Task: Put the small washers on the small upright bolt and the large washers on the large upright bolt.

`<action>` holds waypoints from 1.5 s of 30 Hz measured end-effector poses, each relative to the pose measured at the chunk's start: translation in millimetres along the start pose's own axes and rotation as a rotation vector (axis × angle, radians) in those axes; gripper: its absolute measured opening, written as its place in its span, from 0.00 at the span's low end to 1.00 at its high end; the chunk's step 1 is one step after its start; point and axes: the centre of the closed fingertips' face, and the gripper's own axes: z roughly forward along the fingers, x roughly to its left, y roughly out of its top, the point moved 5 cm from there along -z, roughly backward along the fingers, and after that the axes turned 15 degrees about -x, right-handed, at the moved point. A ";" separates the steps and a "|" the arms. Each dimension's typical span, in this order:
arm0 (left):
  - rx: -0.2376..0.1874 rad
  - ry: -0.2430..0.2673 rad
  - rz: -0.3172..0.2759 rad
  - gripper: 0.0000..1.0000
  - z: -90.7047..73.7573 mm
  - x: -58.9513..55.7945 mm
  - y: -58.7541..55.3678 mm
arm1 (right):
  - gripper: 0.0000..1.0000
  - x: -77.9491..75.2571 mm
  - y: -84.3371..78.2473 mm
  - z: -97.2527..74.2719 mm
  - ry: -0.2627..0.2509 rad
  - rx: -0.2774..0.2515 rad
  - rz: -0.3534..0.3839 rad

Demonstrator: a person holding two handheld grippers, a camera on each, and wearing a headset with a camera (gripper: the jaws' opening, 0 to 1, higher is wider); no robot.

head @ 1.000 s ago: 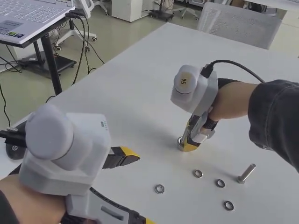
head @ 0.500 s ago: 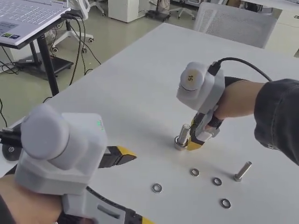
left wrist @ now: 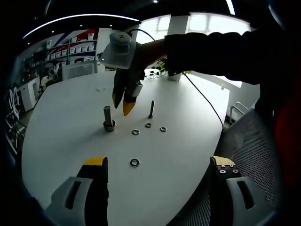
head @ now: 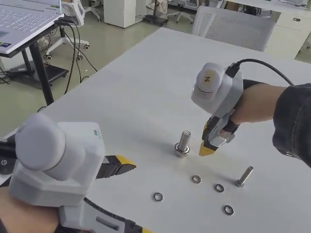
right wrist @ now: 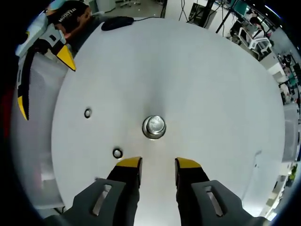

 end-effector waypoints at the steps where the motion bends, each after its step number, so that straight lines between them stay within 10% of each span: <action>1: 0.001 -0.001 0.001 0.89 -0.1 -0.1 0.0 | 0.30 1.8 -0.6 -3.0 -0.006 -0.004 0.004; 27: -0.009 -0.059 0.056 0.89 10.4 -12.1 25.4 | 0.29 35.9 -21.2 -33.1 -0.045 -0.056 0.082; 45: -0.057 -0.047 0.057 0.90 16.3 -5.7 34.6 | 0.28 54.8 -12.2 2.2 0.004 -0.087 0.087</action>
